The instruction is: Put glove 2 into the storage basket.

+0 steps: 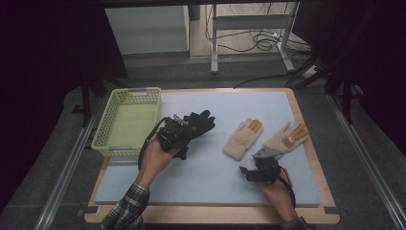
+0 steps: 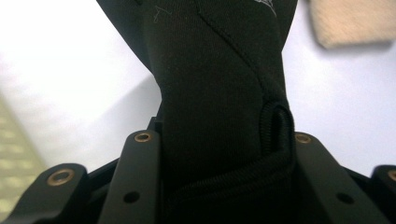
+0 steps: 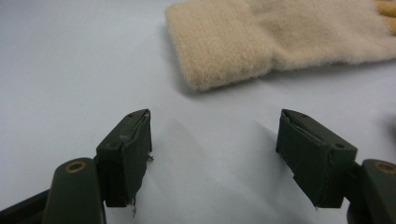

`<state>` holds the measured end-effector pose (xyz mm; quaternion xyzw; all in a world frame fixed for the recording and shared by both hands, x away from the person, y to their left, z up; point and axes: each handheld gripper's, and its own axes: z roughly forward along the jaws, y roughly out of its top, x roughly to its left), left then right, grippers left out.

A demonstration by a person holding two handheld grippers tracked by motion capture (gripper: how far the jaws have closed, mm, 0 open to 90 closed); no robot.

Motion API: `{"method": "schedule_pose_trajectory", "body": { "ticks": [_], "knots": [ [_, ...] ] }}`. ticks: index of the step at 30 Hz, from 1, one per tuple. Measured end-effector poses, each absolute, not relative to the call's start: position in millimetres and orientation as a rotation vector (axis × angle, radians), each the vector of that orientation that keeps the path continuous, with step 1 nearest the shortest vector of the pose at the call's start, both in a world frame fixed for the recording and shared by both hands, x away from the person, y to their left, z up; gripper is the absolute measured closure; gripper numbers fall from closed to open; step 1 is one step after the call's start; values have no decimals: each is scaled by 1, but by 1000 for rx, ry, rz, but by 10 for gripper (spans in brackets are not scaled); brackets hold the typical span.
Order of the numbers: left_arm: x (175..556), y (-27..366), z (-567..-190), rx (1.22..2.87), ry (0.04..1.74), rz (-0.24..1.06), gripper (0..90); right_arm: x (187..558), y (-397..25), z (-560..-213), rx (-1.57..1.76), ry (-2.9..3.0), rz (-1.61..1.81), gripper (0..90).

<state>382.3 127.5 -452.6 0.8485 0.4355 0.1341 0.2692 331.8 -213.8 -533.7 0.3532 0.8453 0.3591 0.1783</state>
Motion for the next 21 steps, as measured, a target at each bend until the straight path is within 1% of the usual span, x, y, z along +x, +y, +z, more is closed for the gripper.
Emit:
{"method": "schedule_pose_trajectory", "body": {
  "ticks": [9,17,21],
  "knots": [
    [400,160,-426,2213,1275,416,621,332,-214,-534,995,2391,1016,262],
    [412,193,-412,2159,1382,483,615,332,-214,-534,996,2389,1019,262],
    [416,210,-410,2141,1425,496,615,332,-214,-534,995,2389,1019,262]
  ]
}}
